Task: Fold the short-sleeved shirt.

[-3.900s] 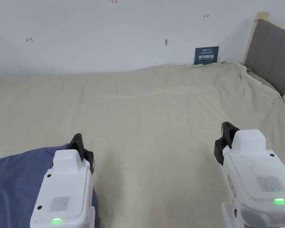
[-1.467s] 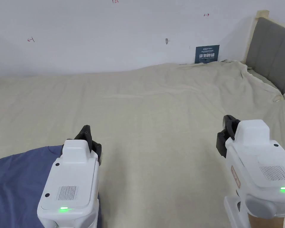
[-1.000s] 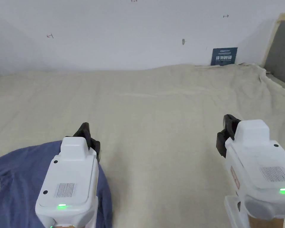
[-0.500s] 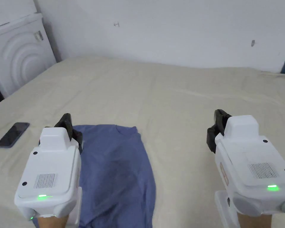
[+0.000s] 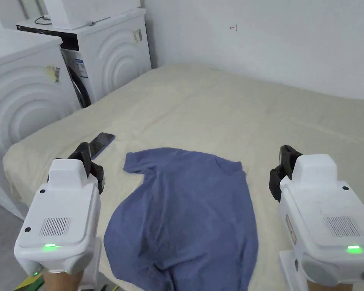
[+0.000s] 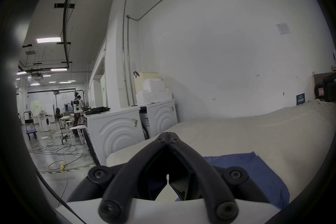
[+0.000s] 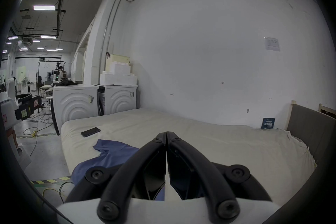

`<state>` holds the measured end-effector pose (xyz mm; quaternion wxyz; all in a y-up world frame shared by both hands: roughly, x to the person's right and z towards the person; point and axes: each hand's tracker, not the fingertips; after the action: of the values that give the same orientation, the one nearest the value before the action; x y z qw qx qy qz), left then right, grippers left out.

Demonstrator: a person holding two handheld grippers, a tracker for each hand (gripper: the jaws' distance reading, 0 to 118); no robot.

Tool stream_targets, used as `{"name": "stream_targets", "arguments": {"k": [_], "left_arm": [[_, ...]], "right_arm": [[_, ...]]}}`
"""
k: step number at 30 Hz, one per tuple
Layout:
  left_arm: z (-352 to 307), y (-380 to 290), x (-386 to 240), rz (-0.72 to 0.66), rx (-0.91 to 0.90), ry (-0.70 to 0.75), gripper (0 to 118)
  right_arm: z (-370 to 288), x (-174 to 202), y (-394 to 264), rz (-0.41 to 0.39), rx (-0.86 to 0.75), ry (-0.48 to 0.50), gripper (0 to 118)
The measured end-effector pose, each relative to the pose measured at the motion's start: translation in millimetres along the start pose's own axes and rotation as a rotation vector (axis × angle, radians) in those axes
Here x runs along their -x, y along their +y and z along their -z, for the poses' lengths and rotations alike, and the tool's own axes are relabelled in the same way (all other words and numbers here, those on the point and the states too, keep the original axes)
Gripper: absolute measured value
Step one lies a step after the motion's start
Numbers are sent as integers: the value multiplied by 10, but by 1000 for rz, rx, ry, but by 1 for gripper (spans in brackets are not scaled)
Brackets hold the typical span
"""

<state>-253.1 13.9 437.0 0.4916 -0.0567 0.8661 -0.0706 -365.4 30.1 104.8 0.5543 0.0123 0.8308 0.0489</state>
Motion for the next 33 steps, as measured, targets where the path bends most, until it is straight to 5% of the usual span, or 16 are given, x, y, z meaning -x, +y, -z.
{"name": "stream_targets", "arguments": {"k": [8,18,20,23,25,28,33], "left_arm": [[130,-46,-23,-29,75,-70,0],[886,-312,-723,-121,442,-356,2],[1114,-454,-923,-128,571,-396,18],[1386,-730,-1198,-103,739,-437,26],[1535,-925,-1367,-75,840,-440,71],[1715,-1247,-1540,-70,938,-425,108],[1891,-1609,-1704,-24,1027,-393,110]], "right_arm": [[-24,-55,-8,-15,7,-5,0],[-115,-396,-112,-15,43,-96,0],[-144,-484,-146,-21,51,-124,0],[-167,-623,-199,-17,71,-156,0],[-168,-705,-241,-18,88,-175,0],[-181,-806,-294,-23,107,-202,0],[-216,-923,-373,-20,133,-234,0]]}}
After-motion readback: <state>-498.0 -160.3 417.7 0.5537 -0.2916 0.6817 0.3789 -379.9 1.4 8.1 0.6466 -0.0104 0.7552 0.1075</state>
